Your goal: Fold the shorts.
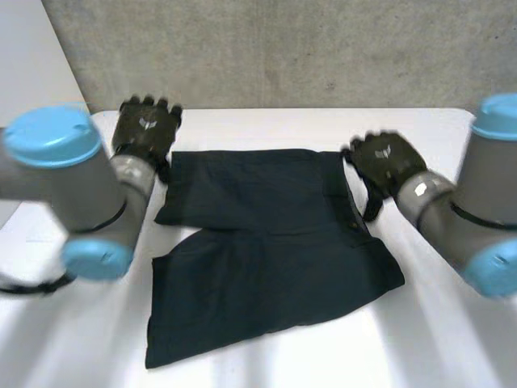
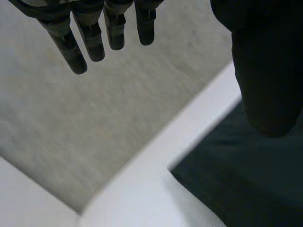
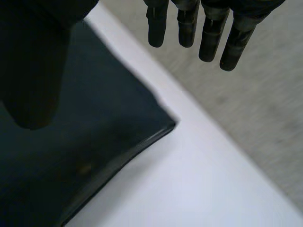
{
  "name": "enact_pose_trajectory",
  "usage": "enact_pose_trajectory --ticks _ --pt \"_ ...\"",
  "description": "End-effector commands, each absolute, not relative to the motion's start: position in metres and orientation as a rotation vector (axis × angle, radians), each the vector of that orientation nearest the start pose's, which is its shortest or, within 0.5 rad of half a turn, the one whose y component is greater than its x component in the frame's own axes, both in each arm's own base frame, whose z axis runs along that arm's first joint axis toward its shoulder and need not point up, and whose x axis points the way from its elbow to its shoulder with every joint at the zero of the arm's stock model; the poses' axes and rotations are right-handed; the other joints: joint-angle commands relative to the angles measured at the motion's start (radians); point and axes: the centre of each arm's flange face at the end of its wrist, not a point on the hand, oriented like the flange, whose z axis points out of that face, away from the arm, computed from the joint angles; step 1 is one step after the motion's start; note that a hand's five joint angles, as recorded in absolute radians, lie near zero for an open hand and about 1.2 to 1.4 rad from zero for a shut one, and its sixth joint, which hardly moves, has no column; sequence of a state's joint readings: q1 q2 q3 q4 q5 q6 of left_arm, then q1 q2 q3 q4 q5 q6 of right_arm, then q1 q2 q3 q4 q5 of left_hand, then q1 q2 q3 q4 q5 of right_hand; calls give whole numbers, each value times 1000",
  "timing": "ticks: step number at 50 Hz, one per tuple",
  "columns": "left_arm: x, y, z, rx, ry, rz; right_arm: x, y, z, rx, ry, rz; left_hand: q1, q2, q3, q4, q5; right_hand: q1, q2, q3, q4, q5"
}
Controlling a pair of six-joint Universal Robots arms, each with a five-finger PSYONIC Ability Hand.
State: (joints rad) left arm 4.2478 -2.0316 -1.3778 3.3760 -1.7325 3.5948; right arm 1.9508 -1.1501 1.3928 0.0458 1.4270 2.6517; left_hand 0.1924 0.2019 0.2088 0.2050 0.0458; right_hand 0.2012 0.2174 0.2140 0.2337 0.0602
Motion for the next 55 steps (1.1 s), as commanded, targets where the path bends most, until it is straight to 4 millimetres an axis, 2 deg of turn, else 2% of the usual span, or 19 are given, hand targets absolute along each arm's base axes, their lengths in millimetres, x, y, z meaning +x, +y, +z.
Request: enact_pose_trajectory --ticks 1,3,4,7,8,15,18,22,24,25,28,35,41,44,48,49,53,55 --pt "-248 -216 212 832 2357 -1908 234 -243 196 -1199 2250 -1646 62 53 46 50 34 83 67 70 51 50" --pt "-244 -197 208 857 2425 -1856 226 -235 186 -1197 2240 -1635 86 76 69 73 58 244 228 231 211 210" --pt "-240 -179 204 880 2487 -1803 223 -232 182 -1203 2231 -1634 150 140 133 137 122 283 266 270 250 249" --pt "-234 -157 196 892 2577 -1725 217 -224 170 -1235 2181 -1643 183 173 166 170 155 371 355 358 338 337" --pt "-228 -143 187 895 2637 -1656 215 -223 167 -1240 2177 -1644 197 188 181 184 169 377 361 364 344 343" --pt "-216 -114 160 930 2719 -1500 207 -224 151 -1246 2155 -1649 235 226 219 223 208 453 437 440 421 420" --pt "-216 -113 156 934 2710 -1511 208 -230 135 -1249 2165 -1616 221 211 204 208 193 436 420 423 403 402" --pt "-217 -115 152 928 2686 -1555 208 -237 127 -1251 2168 -1632 224 214 207 211 196 465 449 452 432 431" --pt "-217 -115 150 925 2682 -1564 209 -239 127 -1254 2158 -1645 224 214 207 211 196 623 606 610 590 589" --pt "-217 -116 149 924 2680 -1569 209 -241 127 -1258 2145 -1664 227 217 210 214 199 842 825 829 809 808" --pt "-219 -118 147 925 2675 -1577 209 -244 128 -1261 2135 -1695 227 217 210 214 199 1194 1178 1181 1161 1160" --pt "-223 -127 136 907 2663 -1576 211 -248 131 -1254 2124 -1723 256 246 239 243 228 1195 1179 1182 1163 1161" --pt "-224 -139 121 924 2574 -1555 211 -252 134 -1242 2129 -1737 417 408 401 405 389 1195 1179 1182 1163 1161" --pt "-224 -141 118 947 2542 -1537 209 -253 134 -1235 2151 -1746 654 645 638 642 626 1195 1179 1182 1163 1161" --pt "-224 -142 122 945 2519 -1556 207 -255 136 -1222 2205 -1770 1086 1076 1070 1073 1058 1195 1179 1182 1163 1161" --pt "-224 -142 129 932 2501 -1595 206 -255 136 -1221 2215 -1769 1194 1185 1178 1182 1166 1195 1179 1182 1163 1161" --pt "-225 -138 160 894 2431 -1767 202 -250 137 -1221 2282 -1719 1204 1194 1187 1191 1176 1195 1179 1182 1163 1161" --pt "-224 -135 174 886 2401 -1833 200 -242 149 -1225 2303 -1686 1204 1194 1187 1191 1176 1195 1179 1182 1163 1161"
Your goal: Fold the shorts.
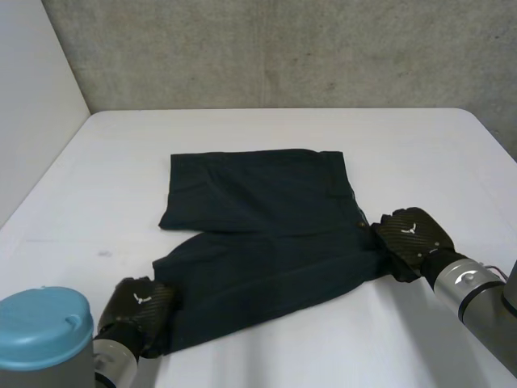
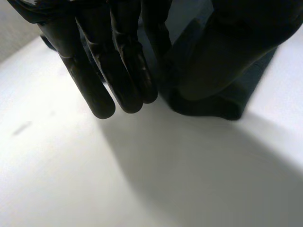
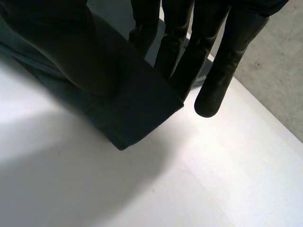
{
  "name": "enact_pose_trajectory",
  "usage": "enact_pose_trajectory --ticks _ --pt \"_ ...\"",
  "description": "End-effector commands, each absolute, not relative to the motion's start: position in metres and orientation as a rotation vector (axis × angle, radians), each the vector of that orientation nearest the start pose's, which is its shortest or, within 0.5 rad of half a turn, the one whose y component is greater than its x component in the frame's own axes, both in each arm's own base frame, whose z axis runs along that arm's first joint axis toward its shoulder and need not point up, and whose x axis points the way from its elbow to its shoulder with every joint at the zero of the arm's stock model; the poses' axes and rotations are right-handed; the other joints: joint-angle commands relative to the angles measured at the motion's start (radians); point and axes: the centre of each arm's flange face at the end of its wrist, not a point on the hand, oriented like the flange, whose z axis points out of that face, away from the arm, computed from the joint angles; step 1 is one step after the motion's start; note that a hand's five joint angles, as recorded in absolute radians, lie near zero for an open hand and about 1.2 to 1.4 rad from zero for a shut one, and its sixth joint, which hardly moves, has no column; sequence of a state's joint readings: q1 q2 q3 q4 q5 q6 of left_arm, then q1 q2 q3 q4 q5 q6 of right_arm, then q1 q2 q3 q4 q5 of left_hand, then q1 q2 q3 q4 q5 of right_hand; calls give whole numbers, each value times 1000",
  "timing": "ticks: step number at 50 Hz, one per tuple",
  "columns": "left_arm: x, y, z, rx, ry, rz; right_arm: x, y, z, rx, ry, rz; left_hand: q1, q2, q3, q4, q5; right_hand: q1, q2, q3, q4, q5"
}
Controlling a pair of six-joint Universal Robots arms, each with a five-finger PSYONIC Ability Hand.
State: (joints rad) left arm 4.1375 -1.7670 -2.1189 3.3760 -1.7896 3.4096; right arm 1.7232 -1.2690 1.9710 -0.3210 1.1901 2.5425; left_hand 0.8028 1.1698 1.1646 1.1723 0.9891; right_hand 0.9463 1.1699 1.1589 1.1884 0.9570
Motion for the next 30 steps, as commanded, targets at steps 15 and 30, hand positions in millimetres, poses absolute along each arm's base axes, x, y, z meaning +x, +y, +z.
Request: enact_pose_trajectory --ticks 15,30 --pt "-196 -74 227 1110 2543 -1580 186 -161 216 -1560 2375 -1275 593 226 232 224 233 450 226 237 208 265" --pt "-216 -102 182 987 2643 -1638 193 -186 207 -1274 2374 -1451 -454 -821 -816 -824 -815 450 226 237 208 265"
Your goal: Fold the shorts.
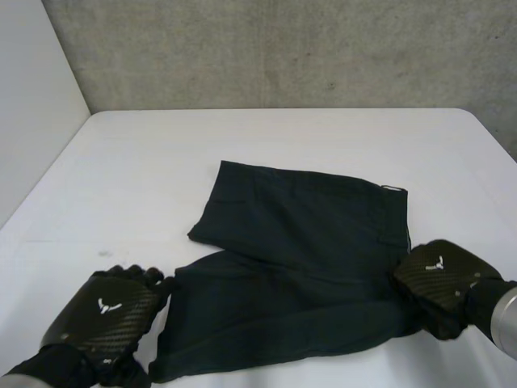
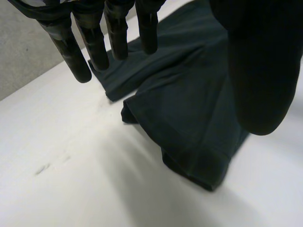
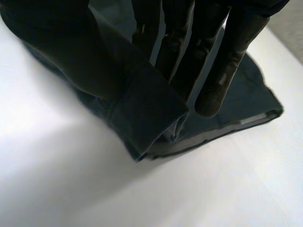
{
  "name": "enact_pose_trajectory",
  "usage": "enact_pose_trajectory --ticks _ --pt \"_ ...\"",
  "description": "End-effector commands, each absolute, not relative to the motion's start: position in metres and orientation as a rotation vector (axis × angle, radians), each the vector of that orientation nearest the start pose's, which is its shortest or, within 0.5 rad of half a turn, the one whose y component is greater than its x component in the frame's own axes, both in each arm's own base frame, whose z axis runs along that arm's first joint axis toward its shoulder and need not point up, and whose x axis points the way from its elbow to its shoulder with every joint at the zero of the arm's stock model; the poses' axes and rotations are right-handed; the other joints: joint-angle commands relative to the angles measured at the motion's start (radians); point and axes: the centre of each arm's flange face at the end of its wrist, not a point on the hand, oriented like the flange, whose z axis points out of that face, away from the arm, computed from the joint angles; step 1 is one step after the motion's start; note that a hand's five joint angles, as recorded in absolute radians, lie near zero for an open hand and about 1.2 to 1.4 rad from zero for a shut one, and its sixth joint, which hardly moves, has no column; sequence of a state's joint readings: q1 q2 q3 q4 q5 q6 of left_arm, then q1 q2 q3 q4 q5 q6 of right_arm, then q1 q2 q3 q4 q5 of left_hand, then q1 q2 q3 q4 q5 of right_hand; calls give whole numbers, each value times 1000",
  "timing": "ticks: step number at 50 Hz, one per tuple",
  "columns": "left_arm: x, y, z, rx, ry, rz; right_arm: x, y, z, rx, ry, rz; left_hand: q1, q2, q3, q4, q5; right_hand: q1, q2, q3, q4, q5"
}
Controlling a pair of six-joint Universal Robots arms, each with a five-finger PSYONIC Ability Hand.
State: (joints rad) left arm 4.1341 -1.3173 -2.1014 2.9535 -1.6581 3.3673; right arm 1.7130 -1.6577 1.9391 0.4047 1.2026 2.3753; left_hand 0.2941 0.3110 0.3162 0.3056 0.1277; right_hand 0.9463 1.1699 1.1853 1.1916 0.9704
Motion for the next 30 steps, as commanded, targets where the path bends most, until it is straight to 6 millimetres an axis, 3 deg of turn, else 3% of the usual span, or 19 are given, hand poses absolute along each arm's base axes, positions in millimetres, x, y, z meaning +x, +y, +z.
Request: enact_pose_trajectory --ticks 1,7,13,16,18,20,24,30 --pt "-216 -103 177 995 2656 -1602 192 -186 206 -1269 2374 -1450 57 41 35 46 49 450 226 211 205 251" --pt "-217 -102 150 1028 2701 -1419 192 -187 206 -1242 2378 -1456 192 175 170 181 184 450 226 211 205 251" --pt "-221 -107 140 1037 2707 -1391 191 -189 205 -1237 2379 -1464 395 378 373 383 387 450 226 211 205 251" --pt "-223 -106 140 1050 2701 -1401 191 -190 205 -1227 2376 -1479 687 670 665 676 679 450 226 211 205 251" --pt "-227 -108 145 1053 2683 -1462 192 -192 206 -1223 2371 -1498 989 972 967 978 981 450 226 211 205 251" --pt "-231 -111 150 1051 2662 -1518 192 -194 206 -1221 2369 -1504 1102 1085 1080 1090 1094 450 226 211 205 251" --pt "-243 -130 171 1004 2582 -1709 193 -199 209 -1229 2349 -1551 1102 1085 1080 1091 1094 450 226 211 205 251" --pt "-269 -173 203 959 2444 -1929 194 -241 208 -1188 2375 -1693 1102 1085 1080 1091 1094 450 226 211 205 251"
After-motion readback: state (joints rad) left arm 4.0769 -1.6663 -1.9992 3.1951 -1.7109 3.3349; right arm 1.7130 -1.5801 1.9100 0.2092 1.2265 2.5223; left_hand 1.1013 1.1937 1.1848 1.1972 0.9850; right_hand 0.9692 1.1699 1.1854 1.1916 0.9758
